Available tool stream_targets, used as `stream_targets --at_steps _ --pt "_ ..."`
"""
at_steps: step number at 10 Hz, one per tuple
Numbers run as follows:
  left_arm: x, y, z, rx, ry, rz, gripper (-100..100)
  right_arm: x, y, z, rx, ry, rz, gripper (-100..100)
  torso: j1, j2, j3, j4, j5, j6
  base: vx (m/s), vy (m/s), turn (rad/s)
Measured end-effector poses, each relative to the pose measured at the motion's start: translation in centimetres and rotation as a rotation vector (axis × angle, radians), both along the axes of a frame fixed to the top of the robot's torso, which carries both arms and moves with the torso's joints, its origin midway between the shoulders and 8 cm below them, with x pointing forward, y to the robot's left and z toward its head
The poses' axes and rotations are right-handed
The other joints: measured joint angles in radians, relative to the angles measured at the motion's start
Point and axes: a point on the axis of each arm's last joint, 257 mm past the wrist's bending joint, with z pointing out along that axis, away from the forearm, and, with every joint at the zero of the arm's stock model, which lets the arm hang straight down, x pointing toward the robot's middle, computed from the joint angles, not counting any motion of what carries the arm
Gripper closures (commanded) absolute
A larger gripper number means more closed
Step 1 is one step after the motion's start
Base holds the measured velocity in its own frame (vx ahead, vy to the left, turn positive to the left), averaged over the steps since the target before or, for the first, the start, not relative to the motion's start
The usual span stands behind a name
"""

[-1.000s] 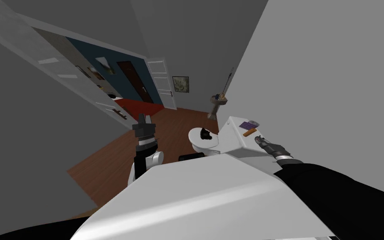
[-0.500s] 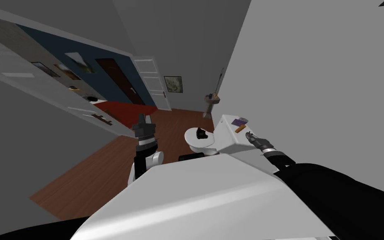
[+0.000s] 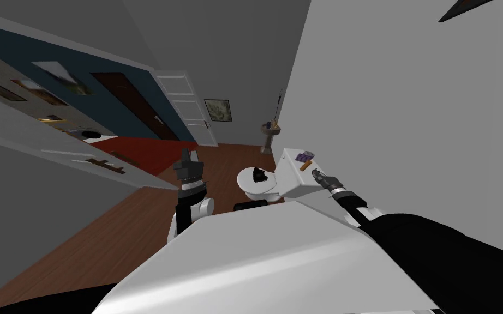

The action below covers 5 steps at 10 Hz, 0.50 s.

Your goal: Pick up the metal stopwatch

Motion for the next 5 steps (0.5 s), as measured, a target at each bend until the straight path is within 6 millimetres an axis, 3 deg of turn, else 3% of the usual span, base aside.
stream_targets --at_steps 1,3,5 --pt "0.0 0.0 0.0 0.000 0.000 0.000 0 1.2 1.7 0.0 0.001 -0.004 0.026 100 -0.004 -0.001 -0.001 0.000 -0.001 0.002 0.053 -0.089 -0.372" --pt "0.0 0.0 0.0 0.000 0.000 0.000 0 2.7 3.9 0.6 0.011 -0.010 0.064 100 -0.004 -0.001 -0.001 0.000 -0.001 0.000 0.011 -0.024 -0.067" --pt "0.0 0.0 0.0 0.000 0.000 0.000 0 3.7 6.1 1.6 0.013 -0.026 0.099 100 -0.004 -0.001 0.000 0.000 -0.001 0.002 0.063 -0.071 -0.331"
